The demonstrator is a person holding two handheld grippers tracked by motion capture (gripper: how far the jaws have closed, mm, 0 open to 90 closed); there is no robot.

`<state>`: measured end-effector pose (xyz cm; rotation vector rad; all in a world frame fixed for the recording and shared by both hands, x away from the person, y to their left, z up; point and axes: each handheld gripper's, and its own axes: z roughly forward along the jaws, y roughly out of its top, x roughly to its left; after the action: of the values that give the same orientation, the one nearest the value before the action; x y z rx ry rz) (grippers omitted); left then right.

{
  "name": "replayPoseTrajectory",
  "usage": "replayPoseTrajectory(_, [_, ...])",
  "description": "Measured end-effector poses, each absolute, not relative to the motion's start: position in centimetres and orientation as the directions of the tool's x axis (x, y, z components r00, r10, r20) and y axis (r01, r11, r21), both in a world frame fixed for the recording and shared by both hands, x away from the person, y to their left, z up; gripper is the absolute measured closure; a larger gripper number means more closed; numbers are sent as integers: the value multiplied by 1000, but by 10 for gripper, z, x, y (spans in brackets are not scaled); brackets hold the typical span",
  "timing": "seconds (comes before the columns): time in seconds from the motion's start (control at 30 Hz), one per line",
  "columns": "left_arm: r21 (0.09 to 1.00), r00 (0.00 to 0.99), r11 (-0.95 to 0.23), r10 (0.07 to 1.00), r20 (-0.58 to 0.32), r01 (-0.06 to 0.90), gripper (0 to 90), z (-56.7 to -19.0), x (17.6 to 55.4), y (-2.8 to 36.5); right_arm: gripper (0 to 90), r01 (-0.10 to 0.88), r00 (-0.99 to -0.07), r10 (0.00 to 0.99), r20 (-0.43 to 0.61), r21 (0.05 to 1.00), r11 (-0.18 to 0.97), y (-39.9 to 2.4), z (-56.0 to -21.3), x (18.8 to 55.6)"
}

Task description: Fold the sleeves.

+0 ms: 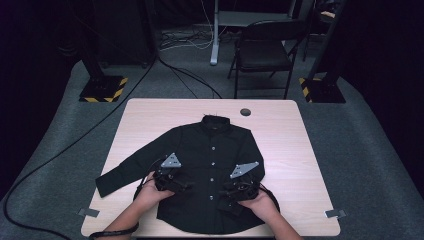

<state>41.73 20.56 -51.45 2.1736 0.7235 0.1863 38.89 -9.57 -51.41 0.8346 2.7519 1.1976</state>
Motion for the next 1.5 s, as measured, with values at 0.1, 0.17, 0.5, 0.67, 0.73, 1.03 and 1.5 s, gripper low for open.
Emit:
replayPoseTrajectory(0.1, [762, 821, -475, 556, -129, 441, 115, -511, 419, 210, 555, 463, -856, 484, 183, 687, 559, -95, -514, 388])
replayPoseTrajectory(0.17, [768, 817, -458, 558, -143, 448, 117, -509, 420, 213, 534, 468, -854, 485, 190, 687, 556, -95, -514, 388])
replayPoseTrajectory(0.5, [791, 810, -417, 563, -162, 448, 119, -500, 422, 230, 465, 454, -858, 484, 174, 697, 555, -96, -513, 388])
replayPoseTrajectory(0.67, [792, 811, -412, 560, -169, 450, 116, -499, 424, 236, 460, 463, -853, 489, 183, 697, 548, -97, -514, 389])
replayPoseTrajectory(0.73, [793, 813, -414, 557, -168, 448, 117, -498, 425, 238, 459, 464, -853, 489, 183, 696, 548, -97, -514, 389])
replayPoseTrajectory(1.03, [796, 790, -384, 586, -182, 468, 141, -495, 428, 252, 450, 470, -850, 491, 190, 694, 545, -97, -515, 389])
replayPoseTrajectory(1.5, [797, 767, -360, 612, -191, 485, 214, -491, 430, 266, 429, 478, -848, 487, 208, 699, 533, -99, -516, 390])
